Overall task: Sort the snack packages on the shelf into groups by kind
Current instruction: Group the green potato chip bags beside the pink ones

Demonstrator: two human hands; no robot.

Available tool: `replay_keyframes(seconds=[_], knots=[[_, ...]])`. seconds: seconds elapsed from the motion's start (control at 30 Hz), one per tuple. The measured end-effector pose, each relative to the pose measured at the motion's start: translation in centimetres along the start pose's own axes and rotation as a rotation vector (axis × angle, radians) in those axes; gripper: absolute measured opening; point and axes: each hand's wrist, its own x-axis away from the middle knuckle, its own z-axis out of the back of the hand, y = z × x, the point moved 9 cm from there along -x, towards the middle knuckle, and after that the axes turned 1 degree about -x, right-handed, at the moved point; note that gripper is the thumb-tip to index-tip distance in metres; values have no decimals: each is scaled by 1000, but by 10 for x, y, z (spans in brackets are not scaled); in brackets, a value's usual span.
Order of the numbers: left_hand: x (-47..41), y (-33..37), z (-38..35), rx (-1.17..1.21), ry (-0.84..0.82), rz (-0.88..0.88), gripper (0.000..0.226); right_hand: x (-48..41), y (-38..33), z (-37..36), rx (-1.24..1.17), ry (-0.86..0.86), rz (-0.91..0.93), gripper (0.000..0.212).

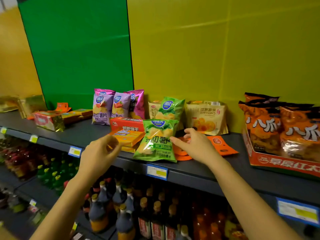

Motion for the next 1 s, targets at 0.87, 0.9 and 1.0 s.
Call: replay_keyframes(seconds=[0.87,0.9,1.0], knots=[[-129,65,-86,542,-282,-89,43,-58,13,49,-740,329,-158,87],[-133,72,-103,612,-355,-31,49,-58,21,58,-739,368,-160,96],[-142,89,-145,772,-490,96,41,-50,39,79,-713,432,-155,119]])
